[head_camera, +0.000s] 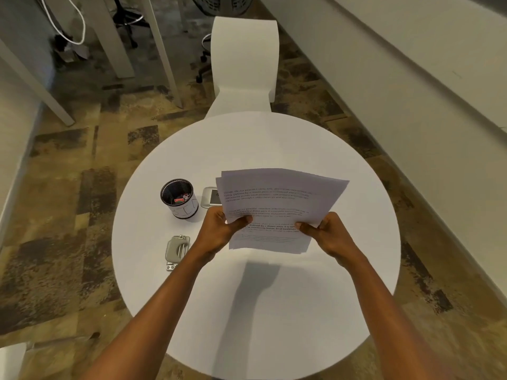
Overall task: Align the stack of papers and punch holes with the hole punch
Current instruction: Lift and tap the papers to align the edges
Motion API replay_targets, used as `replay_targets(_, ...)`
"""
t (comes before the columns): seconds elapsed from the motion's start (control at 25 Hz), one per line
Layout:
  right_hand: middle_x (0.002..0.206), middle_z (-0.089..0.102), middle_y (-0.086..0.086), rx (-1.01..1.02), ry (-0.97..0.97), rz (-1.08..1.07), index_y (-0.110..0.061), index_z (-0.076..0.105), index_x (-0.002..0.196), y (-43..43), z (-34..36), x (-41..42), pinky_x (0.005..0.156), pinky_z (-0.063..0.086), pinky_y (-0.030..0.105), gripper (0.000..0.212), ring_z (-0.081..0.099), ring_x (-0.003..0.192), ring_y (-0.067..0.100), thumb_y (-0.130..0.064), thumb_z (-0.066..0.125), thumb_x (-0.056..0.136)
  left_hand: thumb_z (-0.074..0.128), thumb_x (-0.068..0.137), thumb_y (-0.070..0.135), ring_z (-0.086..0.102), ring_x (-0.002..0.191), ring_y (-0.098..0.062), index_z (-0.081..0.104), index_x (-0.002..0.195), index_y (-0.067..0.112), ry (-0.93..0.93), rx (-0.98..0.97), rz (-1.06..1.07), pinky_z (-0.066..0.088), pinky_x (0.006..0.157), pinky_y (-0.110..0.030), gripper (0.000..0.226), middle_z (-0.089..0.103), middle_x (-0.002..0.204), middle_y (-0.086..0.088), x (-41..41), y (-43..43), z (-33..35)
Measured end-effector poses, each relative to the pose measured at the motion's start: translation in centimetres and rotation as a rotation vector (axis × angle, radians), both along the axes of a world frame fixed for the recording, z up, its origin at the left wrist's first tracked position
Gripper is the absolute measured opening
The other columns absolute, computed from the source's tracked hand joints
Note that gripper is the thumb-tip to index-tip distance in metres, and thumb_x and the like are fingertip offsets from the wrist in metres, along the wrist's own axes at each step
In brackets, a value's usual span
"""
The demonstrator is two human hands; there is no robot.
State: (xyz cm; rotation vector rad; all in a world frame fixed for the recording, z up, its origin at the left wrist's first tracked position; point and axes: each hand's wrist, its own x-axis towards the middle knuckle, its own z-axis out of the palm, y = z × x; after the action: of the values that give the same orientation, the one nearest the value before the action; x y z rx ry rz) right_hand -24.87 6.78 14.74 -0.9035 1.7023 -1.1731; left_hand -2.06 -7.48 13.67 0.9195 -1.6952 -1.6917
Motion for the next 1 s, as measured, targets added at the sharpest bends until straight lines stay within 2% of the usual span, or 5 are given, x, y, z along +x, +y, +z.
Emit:
replay_targets(0.24,0.117,0.070,0.007,0.138,0.048,-0.005,-0.010,0.066,0.120,0.5,-5.2,2.6,0.092,0.055,0.041,0.034,0.067,0.103,0.023,-0.020,0.070,0.087,0.076,0.079,0.028,0.067,0.097,-0.005,0.072,0.102,0.038,-0.133,0.030,0.005,0.058,0.080,-0.024,0.024,0.074,0.104,0.016,1.6,0.3,-3.9)
replay_targets(0.56,0.109,0.069,-0.011,0.160,0.029,0.051,-0.040,0.065,0.105,0.6,-5.1,2.3,0.079,0.056,0.022,0.035,0.065,0.099,0.011,-0.014,0.074,0.083,0.080,0.074,0.036,0.065,0.105,-0.003,0.070,0.108,0.034,-0.120,0.035,-0.043,0.053,0.079,-0.013,0.036,0.072,0.110,0.015,2.0,-0.3,-4.3)
replay_targets(0.76,0.114,0.070,0.005,0.124,0.060,-0.041,-0.015,0.065,0.120,-0.3,-4.3,2.8,0.087,0.057,0.037,0.034,0.067,0.100,0.023,-0.020,0.071,0.086,0.078,0.073,0.040,0.061,0.111,-0.001,0.066,0.116,0.031,-0.145,0.023,-0.061,0.046,0.090,-0.021,0.045,0.071,0.113,0.016,2.3,-0.6,-4.1)
replay_targets(0.92,0.093,0.076,0.008,0.097,0.156,-0.069,-0.011,0.076,0.090,-0.7,-1.0,1.8,0.071,0.055,0.026,0.012,0.072,0.080,0.022,-0.020,0.071,0.086,0.079,0.074,0.037,0.060,0.115,-0.010,0.063,0.117,0.031,-0.113,0.005,0.041,0.045,0.100,-0.033,0.047,0.070,0.116,0.012,2.9,-1.2,-3.3)
replay_targets(1.0,0.082,0.076,-0.002,0.073,0.257,-0.042,-0.025,0.077,0.079,-1.0,1.1,1.0,0.060,0.050,0.015,0.010,0.070,0.068,0.013,-0.018,0.072,0.085,0.080,0.075,0.029,0.060,0.115,-0.013,0.057,0.124,0.025,-0.100,-0.025,0.195,0.047,0.096,-0.029,0.055,0.067,0.119,0.008,3.4,-2.0,-2.7)
